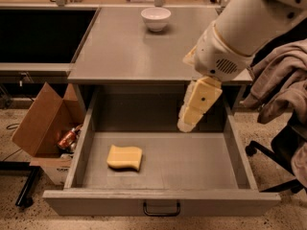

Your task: Pick sponge from top drawer and place on counter

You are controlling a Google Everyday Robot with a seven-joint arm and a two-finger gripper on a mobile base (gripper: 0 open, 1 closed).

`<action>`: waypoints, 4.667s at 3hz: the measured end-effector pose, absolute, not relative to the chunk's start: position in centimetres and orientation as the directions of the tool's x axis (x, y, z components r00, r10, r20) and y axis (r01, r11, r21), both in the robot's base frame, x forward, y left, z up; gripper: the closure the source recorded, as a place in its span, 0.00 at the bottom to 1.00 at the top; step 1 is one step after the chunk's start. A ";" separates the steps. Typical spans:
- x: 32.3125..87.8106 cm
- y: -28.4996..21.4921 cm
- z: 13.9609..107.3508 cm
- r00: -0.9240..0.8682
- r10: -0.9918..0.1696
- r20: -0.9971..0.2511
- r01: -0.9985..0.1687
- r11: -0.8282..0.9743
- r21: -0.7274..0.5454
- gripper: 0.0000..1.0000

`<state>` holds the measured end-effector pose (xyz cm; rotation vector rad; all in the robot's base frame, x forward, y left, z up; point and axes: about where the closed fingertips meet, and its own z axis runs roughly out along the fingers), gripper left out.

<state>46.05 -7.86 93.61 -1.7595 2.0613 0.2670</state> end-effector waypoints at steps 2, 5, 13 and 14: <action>46.9 -7.1 89.6 -0.098 -0.915 -0.393 -0.977 0.163 -0.136 0.00; 50.6 -3.5 70.2 0.022 -0.938 -0.345 -0.995 0.012 -0.096 0.00; 51.0 5.9 62.2 0.167 -0.900 -0.402 -0.984 -0.124 -0.130 0.70; 51.0 5.9 62.2 0.167 -0.900 -0.402 -0.984 -0.124 -0.130 0.93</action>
Offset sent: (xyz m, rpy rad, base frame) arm 0.0271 0.0183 -0.1233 -0.1103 -0.0095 0.0493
